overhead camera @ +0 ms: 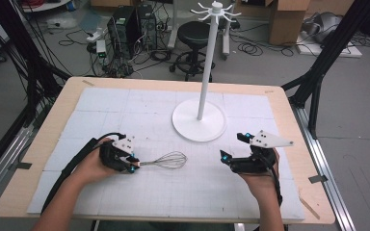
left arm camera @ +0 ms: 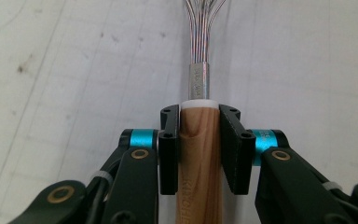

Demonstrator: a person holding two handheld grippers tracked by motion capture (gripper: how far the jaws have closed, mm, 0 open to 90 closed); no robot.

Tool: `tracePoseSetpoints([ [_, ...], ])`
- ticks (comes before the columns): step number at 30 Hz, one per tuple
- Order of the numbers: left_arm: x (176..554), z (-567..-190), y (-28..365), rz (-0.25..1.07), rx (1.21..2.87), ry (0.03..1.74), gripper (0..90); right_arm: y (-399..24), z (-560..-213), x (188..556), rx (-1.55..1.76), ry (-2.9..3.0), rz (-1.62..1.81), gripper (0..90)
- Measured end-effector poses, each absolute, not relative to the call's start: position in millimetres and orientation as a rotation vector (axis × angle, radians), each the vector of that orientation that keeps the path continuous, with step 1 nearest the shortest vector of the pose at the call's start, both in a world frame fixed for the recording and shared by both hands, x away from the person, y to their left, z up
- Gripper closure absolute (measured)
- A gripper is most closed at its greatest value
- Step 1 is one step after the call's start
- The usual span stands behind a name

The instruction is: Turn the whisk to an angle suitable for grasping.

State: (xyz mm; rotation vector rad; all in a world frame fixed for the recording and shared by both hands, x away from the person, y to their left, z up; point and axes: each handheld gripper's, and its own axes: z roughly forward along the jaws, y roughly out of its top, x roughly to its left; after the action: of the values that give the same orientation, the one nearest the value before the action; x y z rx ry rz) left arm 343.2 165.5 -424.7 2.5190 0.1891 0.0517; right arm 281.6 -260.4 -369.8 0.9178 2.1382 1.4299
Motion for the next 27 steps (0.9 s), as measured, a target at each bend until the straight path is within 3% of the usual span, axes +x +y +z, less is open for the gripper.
tracePoseSetpoints([
  [15, 350.5, -423.1, 76.9, 0.028, 2.544, 0.046, 71.0, -266.0, -366.4, 280.9, 0.913, 2.117, 1.442, 11.6],
  [27, 353.3, -424.0, 47.1, -0.003, 2.533, 0.019, 70.9, -268.1, -365.2, 280.4, 0.914, 2.111, 1.447, 11.6],
])
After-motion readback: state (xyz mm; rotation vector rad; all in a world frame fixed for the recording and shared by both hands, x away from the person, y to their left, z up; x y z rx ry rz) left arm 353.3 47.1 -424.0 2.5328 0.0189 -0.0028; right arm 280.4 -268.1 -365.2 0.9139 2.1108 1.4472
